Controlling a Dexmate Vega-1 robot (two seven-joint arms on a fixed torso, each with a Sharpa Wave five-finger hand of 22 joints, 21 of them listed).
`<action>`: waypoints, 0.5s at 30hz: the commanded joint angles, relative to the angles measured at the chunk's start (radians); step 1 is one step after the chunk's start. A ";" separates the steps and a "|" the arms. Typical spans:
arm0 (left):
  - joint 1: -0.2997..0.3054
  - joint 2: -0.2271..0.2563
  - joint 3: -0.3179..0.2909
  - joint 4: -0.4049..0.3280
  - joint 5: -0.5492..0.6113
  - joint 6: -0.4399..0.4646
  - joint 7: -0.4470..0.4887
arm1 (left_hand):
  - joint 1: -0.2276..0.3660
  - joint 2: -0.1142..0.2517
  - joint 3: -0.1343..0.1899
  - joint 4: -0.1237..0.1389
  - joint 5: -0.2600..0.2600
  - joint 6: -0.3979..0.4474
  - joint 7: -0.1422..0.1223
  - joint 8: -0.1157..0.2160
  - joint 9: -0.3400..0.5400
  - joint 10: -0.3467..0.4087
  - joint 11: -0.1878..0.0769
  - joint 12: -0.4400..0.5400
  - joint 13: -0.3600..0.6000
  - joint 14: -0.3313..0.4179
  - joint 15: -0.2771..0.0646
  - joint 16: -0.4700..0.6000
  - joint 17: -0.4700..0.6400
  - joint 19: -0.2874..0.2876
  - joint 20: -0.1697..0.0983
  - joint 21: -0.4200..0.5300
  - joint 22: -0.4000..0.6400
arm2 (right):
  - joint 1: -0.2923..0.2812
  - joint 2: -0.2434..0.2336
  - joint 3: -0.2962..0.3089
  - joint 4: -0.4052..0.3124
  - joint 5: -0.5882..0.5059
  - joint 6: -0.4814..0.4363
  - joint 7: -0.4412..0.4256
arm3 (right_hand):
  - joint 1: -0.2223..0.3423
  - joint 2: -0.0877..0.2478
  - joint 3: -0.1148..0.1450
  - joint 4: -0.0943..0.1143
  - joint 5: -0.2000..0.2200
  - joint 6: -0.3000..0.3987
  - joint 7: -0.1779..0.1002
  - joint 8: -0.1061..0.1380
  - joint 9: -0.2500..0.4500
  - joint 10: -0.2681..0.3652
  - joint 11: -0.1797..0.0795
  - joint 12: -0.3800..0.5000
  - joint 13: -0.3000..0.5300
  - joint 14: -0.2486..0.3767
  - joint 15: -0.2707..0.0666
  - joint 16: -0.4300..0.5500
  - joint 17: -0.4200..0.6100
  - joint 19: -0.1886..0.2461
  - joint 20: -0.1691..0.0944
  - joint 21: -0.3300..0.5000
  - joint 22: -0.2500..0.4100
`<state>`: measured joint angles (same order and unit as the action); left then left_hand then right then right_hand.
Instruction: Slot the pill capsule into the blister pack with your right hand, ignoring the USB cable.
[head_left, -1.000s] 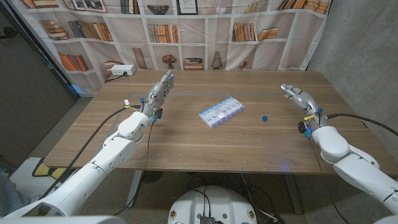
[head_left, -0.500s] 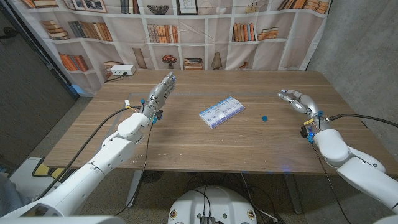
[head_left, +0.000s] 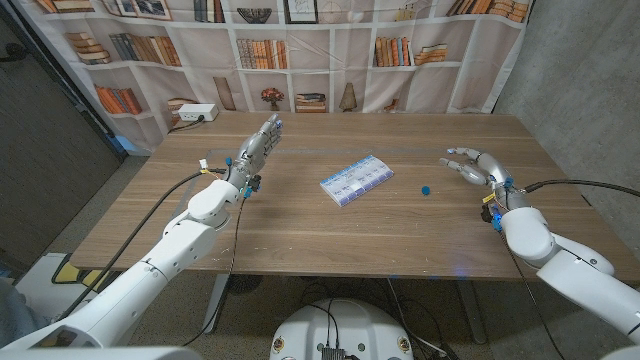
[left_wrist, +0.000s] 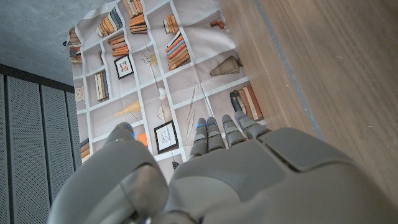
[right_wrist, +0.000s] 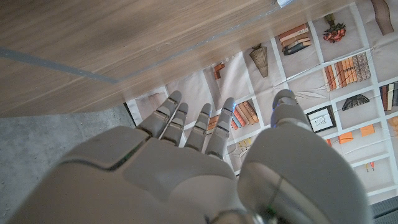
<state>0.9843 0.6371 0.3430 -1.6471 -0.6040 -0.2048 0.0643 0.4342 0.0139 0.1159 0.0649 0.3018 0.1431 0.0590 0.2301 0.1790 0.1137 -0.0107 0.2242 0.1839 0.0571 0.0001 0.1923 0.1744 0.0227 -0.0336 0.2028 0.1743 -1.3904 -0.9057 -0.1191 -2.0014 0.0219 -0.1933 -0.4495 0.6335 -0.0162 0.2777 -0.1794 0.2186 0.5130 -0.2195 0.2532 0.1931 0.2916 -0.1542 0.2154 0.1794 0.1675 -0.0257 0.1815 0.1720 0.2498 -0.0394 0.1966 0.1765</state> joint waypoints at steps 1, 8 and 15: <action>-0.006 0.003 -0.007 0.015 -0.002 -0.006 -0.008 | -0.002 -0.003 -0.001 0.001 -0.003 0.010 0.004 -0.003 0.005 0.012 -0.002 -0.005 0.002 0.011 -0.002 0.001 0.004 -0.002 -0.008 -0.002 0.005 | 0.036 -0.025 -0.053 -0.039 -0.077 -0.138 0.004 | 0.031 -0.005 0.007 0.000 0.008 0.010 -0.001 -0.001 0.001 0.004 -0.010 0.001 0.003 0.009 0.017 0.005 0.003 0.013 -0.001 0.005 0.001; -0.010 0.002 -0.008 0.033 -0.011 -0.010 -0.021 | -0.002 -0.003 -0.003 0.001 -0.005 0.012 0.004 -0.005 0.005 0.014 -0.004 -0.006 0.003 0.012 -0.002 0.000 0.004 -0.004 -0.006 -0.003 0.005 | 0.085 -0.060 -0.132 -0.076 -0.155 -0.262 0.023 | 0.056 -0.008 0.010 0.001 0.010 0.017 -0.001 -0.004 0.002 0.009 -0.015 0.002 0.003 0.010 0.029 0.003 0.003 0.015 0.011 0.003 0.000; -0.008 0.008 -0.015 0.036 -0.013 -0.016 -0.027 | -0.002 -0.002 -0.005 0.002 -0.007 0.012 0.004 -0.008 0.005 0.014 0.001 -0.008 0.003 0.013 -0.002 -0.001 0.005 -0.005 -0.004 -0.003 0.005 | 0.112 -0.059 -0.162 -0.074 -0.144 -0.278 0.045 | 0.086 -0.009 0.013 0.005 0.012 0.033 -0.001 -0.005 0.003 0.020 -0.018 0.004 0.003 0.022 0.011 0.006 0.003 0.012 0.015 0.000 0.000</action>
<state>0.9771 0.6386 0.3364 -1.6226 -0.6096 -0.2150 0.0475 0.4342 0.0138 0.1160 0.0649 0.2940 0.1467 0.0626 0.2254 0.1790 0.1228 -0.0121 0.2163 0.1838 0.0609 -0.0036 0.1924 0.1744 0.0227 -0.0336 0.2028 0.1743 -1.3211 -0.9515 -0.2242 -2.0599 -0.0928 -0.3882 -0.4334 0.7018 -0.0235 0.2845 -0.1752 0.2225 0.5314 -0.2200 0.2470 0.1930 0.3041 -0.1665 0.2153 0.1794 0.1793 0.0013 0.1815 0.1721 0.2657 -0.0305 0.1966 0.1766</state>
